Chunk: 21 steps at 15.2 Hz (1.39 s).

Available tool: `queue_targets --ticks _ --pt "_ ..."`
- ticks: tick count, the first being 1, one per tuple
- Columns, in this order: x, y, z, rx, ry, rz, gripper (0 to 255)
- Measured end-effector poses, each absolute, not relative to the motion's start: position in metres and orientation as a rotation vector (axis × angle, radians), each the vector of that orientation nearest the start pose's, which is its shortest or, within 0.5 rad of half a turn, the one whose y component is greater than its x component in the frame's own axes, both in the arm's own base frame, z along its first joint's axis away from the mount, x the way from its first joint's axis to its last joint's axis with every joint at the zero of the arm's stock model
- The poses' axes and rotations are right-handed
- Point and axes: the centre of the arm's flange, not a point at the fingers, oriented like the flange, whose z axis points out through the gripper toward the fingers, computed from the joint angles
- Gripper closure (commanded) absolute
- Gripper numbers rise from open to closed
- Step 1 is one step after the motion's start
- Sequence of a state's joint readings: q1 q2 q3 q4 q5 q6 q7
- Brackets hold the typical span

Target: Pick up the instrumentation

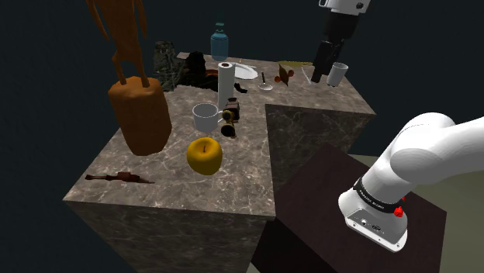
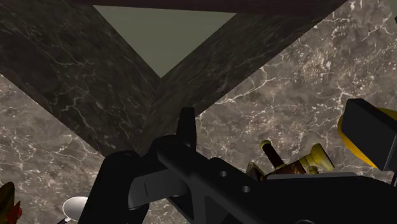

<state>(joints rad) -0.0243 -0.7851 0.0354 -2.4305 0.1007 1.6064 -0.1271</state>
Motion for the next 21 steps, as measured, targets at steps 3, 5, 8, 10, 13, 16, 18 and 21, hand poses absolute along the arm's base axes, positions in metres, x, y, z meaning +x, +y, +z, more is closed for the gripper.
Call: queue_targets --ticks 3,5,8,10,13,16,18,21 --pt "0.322 0.022 0.552 -3.064 -0.154 0.062 0" --pt "0.341 0.033 0.539 -3.074 -0.106 0.077 0" --pt "0.377 0.047 0.521 -3.087 -0.025 0.099 0" --pt "0.397 0.056 0.506 -3.095 0.03 0.114 0" --pt "0.432 0.068 0.487 -3.104 0.113 0.136 0" --pt "0.468 0.072 0.467 -3.112 0.198 0.16 0" --pt "0.492 0.078 0.452 -3.115 0.253 0.175 0" --pt "0.526 0.083 0.431 -3.118 0.338 0.198 0"
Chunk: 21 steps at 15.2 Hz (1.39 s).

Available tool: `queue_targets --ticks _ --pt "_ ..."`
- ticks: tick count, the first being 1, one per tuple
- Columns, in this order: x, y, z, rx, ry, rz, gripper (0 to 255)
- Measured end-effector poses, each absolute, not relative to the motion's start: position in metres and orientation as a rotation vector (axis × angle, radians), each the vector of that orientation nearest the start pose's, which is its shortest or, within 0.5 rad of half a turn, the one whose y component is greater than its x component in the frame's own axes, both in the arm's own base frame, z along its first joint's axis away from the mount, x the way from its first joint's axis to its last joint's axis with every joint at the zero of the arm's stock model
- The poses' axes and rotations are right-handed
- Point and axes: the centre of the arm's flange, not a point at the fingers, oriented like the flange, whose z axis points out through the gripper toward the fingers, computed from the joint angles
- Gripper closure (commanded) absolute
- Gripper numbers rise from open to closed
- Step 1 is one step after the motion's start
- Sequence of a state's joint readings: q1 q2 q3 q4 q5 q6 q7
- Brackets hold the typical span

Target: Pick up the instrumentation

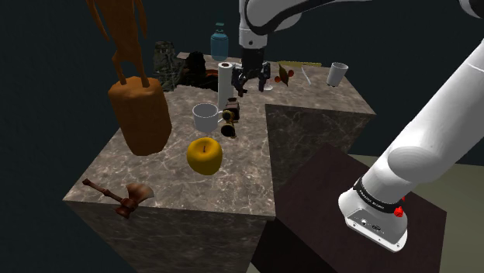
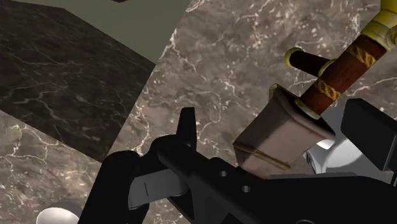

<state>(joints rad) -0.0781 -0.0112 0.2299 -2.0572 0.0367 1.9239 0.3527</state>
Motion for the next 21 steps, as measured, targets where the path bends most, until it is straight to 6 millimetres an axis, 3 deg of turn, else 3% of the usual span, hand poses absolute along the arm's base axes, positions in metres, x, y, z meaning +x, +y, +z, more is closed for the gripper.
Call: queue_targets --ticks 8,16,17,21 --pt "0.618 0.086 0.367 -3.113 0.563 0.259 0" --pt "0.627 0.085 0.325 -3.112 0.589 0.266 0" --pt "0.627 0.085 0.323 -3.112 0.589 0.266 255" --pt "0.628 0.086 0.322 -3.112 0.59 0.264 255"
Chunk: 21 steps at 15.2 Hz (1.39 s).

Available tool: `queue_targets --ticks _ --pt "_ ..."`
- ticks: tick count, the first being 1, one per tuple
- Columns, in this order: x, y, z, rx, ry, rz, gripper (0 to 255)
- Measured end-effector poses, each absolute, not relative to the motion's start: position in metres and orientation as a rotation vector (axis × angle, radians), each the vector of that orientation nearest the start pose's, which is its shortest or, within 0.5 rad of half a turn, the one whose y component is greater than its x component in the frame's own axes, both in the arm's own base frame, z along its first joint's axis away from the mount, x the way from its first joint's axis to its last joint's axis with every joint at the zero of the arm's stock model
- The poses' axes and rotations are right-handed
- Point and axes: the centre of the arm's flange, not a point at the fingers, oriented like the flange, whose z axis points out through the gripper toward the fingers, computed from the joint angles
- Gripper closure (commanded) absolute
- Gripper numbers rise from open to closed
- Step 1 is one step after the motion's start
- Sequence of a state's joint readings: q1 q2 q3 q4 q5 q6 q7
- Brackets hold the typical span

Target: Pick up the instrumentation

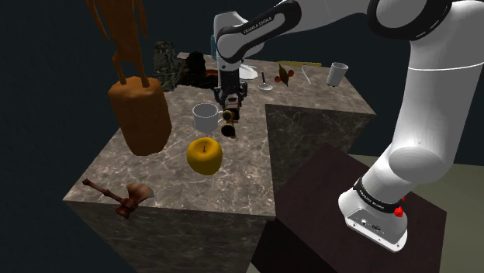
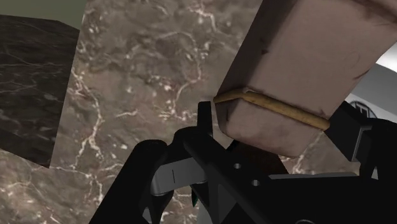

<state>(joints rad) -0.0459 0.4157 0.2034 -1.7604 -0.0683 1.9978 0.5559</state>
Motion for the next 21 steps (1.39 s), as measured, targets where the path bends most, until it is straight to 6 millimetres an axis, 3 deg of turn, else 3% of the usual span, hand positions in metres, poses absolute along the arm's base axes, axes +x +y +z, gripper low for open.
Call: queue_targets --ticks 7,21 --pt "0.627 0.085 0.324 -3.112 0.59 0.265 255" --pt "0.628 0.085 0.393 -3.112 0.589 0.265 255"
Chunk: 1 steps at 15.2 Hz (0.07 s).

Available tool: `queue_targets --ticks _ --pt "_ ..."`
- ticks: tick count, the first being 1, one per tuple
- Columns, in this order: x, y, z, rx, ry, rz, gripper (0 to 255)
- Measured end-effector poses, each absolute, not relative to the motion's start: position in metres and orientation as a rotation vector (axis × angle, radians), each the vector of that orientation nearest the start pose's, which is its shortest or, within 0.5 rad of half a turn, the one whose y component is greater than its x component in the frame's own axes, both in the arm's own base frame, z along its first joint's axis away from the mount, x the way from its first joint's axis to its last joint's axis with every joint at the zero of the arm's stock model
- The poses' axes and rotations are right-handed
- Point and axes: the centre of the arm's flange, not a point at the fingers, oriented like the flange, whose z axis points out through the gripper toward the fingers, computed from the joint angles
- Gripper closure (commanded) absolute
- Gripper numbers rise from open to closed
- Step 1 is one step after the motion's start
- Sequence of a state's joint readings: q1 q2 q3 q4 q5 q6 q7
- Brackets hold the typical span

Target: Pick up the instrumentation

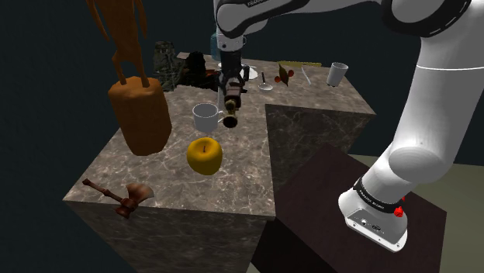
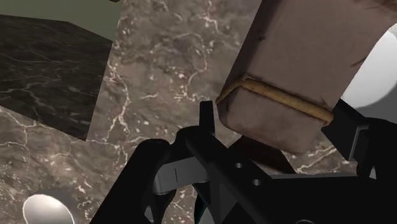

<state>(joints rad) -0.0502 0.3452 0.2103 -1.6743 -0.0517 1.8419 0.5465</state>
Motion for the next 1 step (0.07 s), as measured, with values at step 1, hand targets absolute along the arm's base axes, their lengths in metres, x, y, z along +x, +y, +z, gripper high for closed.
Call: queue_targets --ticks 1 --pt "0.6278 0.0849 0.3971 -3.112 0.589 0.265 255"
